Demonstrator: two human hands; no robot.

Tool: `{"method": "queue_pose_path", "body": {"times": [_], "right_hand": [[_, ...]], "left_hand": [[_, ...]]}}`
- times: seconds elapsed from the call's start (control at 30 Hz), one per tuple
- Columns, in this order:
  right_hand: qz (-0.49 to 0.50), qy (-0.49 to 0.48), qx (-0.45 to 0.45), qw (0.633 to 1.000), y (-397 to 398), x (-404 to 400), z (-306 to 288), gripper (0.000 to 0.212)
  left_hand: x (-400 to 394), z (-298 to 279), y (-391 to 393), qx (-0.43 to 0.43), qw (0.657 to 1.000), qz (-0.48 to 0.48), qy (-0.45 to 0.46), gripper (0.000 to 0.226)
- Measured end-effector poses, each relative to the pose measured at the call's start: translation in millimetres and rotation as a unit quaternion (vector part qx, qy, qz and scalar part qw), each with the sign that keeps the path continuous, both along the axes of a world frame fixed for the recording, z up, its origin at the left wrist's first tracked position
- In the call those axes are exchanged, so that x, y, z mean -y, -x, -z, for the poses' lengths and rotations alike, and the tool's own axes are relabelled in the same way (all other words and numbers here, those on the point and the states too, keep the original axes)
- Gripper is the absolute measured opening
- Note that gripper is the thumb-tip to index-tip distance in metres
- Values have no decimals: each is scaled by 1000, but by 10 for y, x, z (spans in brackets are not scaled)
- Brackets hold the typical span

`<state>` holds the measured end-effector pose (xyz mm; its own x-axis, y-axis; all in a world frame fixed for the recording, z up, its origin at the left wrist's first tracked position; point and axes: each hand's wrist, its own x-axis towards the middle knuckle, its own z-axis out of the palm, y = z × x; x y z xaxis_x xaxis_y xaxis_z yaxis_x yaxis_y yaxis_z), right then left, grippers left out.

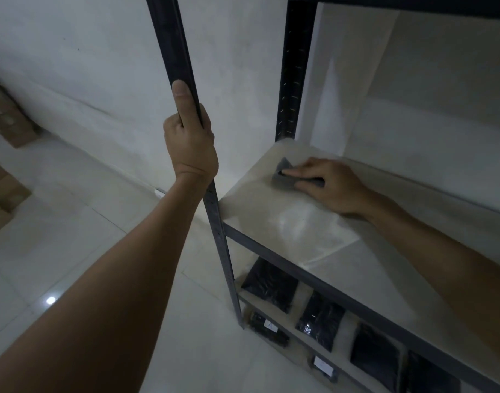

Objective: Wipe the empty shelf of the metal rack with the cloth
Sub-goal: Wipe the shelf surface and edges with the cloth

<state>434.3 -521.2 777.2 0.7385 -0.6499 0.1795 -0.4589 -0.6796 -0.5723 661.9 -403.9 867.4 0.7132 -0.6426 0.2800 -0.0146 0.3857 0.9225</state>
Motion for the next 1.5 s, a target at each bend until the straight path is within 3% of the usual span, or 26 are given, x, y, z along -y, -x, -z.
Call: {"method": "queue_pose_path", "body": {"times": [0.1, 0.23, 0.37, 0.67, 0.77, 0.87, 0.93, 1.0, 1.2, 1.33, 1.43, 1.5], "right_hand": [[-46, -24, 3, 999, 81, -39, -98, 41], [115, 47, 6, 992, 232, 425, -217, 36], [155, 81, -52, 983, 280, 343, 16, 39], [-66, 39, -26, 997, 284, -729, -123, 46], [52, 63, 20, 997, 385, -437, -263, 45], [168, 112, -56, 978, 669, -74, -217, 45], [206, 113, -100, 967, 782, -53, -55, 46], [216, 104, -65, 969, 767, -170, 81, 42], [121, 127, -54, 983, 548, -891, 120, 49], [46, 43, -13, 998, 530, -1013, -38, 42], [179, 76, 8, 981, 819, -534, -209, 42], [268, 80, -43, 959, 1018, -274, -193, 43]], "left_hand": [[-5, 1, 2, -3, 1000, 6, 3, 62], [-13, 3, 4, 5, 1000, 3, 2, 62], [-15, 4, -12, 13, 1000, 2, -5, 60], [-50, -28, -24, -6, 1000, 23, -12, 63], [-56, -18, -33, 6, 1000, 22, -8, 62], [-54, -5, -30, 14, 1000, 21, -10, 61], [-56, -10, -30, 14, 1000, 22, -8, 60], [-51, -4, -43, 14, 1000, 21, -7, 60], [-29, 27, -57, 16, 999, 27, -8, 61], [-30, 19, -66, 22, 999, 27, -4, 61], [-27, 34, -51, 22, 999, 27, -6, 60], [-22, 30, -46, 25, 999, 22, -10, 60]]}}
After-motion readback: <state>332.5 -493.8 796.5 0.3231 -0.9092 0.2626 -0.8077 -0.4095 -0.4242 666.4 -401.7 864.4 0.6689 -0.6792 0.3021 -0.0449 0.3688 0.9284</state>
